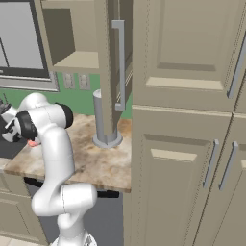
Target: Open the cabinet. Pick the bar soap and place it next to the sink. Then close the cabinet.
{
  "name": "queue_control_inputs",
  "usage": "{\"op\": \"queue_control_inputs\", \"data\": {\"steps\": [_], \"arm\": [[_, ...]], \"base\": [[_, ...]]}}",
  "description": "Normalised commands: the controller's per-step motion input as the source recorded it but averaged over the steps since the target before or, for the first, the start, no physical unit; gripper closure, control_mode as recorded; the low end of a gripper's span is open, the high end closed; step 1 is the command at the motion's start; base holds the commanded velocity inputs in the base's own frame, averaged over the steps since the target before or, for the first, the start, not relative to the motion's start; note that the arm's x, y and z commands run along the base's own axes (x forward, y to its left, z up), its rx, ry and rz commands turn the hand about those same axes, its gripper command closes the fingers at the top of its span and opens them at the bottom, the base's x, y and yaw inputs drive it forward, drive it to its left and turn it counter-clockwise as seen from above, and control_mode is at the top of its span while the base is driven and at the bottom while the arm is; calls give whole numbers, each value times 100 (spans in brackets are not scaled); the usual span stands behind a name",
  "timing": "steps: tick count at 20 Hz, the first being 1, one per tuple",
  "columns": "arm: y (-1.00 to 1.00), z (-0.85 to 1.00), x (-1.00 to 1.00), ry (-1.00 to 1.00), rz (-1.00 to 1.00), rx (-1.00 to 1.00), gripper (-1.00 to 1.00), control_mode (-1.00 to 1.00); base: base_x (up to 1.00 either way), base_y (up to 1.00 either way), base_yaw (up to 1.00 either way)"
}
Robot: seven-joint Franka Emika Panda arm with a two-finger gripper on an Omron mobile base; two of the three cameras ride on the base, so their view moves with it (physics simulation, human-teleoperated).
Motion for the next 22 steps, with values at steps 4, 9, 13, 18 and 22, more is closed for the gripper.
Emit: {"op": "queue_control_inputs", "data": {"steps": [4, 9, 13, 18, 22], "arm": [[-14, -5, 0, 12, 0, 0, -100, -100], [-8, 0, -4, 16, 0, 0, -100, -100], [-2, 13, -4, 2, 0, 0, -100, -100], [0, 24, -7, 0, 0, 0, -100, -100], [0, 20, -13, 0, 0, 0, -100, -100]], "base": [[0, 0, 0], [0, 0, 0], [0, 0, 0], [0, 0, 0], [0, 0, 0]]}}
